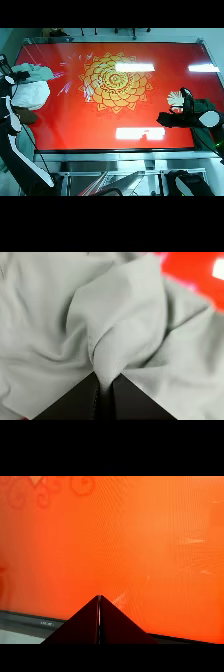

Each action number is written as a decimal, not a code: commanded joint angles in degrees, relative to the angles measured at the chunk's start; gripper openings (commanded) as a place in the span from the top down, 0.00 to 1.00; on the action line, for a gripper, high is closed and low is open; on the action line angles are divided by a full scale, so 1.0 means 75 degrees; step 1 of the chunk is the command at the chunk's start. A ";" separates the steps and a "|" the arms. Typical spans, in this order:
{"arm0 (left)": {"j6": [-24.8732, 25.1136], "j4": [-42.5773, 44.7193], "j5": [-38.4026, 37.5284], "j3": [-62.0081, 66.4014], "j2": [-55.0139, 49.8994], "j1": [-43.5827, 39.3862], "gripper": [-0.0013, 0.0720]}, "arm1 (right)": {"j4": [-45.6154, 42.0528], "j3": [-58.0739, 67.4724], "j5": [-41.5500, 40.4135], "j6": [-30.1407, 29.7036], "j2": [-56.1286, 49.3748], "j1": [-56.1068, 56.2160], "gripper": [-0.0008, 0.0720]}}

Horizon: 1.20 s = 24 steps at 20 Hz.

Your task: Fold the shirts.

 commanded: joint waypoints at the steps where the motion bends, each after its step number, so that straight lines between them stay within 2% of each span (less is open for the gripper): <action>1: -0.0003 -0.0090 -0.0525 0.0041 0.0956 -0.0020 0.96 | 0.0000 -0.0006 0.0000 0.0000 -0.0006 0.0006 0.96; 6: 0.0006 -0.0323 -0.1355 -0.0522 0.2938 -0.0361 0.96 | 0.0000 -0.0006 0.0000 0.0000 -0.0006 0.0006 0.96; 8: 0.0111 -0.1475 -0.2343 -0.0326 0.3675 -0.0755 0.96 | 0.0000 -0.0006 0.0000 0.0000 -0.0006 0.0006 0.96; 11: 0.0694 -0.3348 -0.3555 -0.0207 0.4619 -0.1571 0.96 | 0.0003 -0.0006 0.0000 0.0000 -0.0006 0.0006 0.96; 14: 0.0589 -0.3672 -0.4258 -0.0997 0.5418 -0.2664 0.96 | 0.0003 -0.0006 0.0000 0.0000 -0.0006 0.0006 0.96; 17: 0.0038 -0.3666 -0.5158 -0.2177 0.5741 -0.3841 0.96 | 0.0003 -0.0006 -0.0003 0.0000 -0.0035 0.0006 0.96; 19: -0.0064 -0.3547 -0.5281 -0.3159 0.5735 -0.4672 0.96 | 0.0006 -0.0006 0.0003 0.0000 -0.0032 0.0006 0.96; 23: -0.0119 -0.2996 -0.4199 -0.5001 0.5622 -0.5998 0.95 | 0.0006 -0.0006 -0.0009 0.0006 -0.0032 0.0006 0.96; 24: -0.0119 -0.3025 -0.4054 -0.5187 0.5517 -0.6164 0.89 | 0.0090 -0.0006 0.0006 0.0006 -0.0032 0.0006 0.96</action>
